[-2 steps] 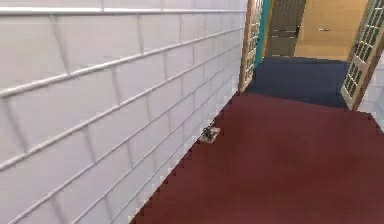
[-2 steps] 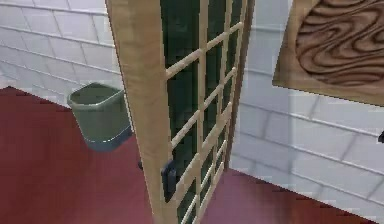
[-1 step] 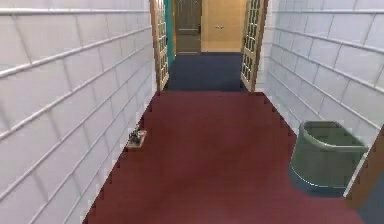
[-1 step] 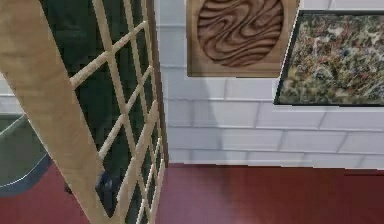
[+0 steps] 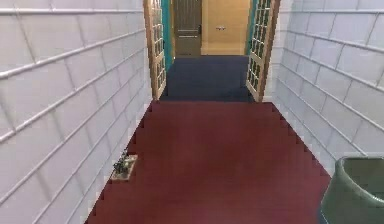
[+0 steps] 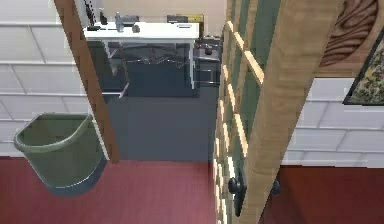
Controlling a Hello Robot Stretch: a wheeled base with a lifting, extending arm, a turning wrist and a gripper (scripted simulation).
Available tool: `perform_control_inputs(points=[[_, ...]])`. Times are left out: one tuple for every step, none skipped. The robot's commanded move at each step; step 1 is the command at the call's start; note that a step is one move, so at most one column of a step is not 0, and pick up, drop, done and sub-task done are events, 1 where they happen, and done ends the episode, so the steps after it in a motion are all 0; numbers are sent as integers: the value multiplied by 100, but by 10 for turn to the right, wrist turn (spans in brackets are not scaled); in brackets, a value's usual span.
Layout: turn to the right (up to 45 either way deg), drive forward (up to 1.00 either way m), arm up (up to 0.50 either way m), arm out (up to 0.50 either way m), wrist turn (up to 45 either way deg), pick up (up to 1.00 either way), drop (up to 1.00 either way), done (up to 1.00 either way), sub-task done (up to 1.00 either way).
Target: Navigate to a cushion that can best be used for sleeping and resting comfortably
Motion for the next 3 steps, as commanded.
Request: perform_control_inputs(points=[[60,0,0,0,0,0,0,0,0],[0,100,0,0,0,0,0,0,0],[0,100,0,0,0,0,0,0,0]])
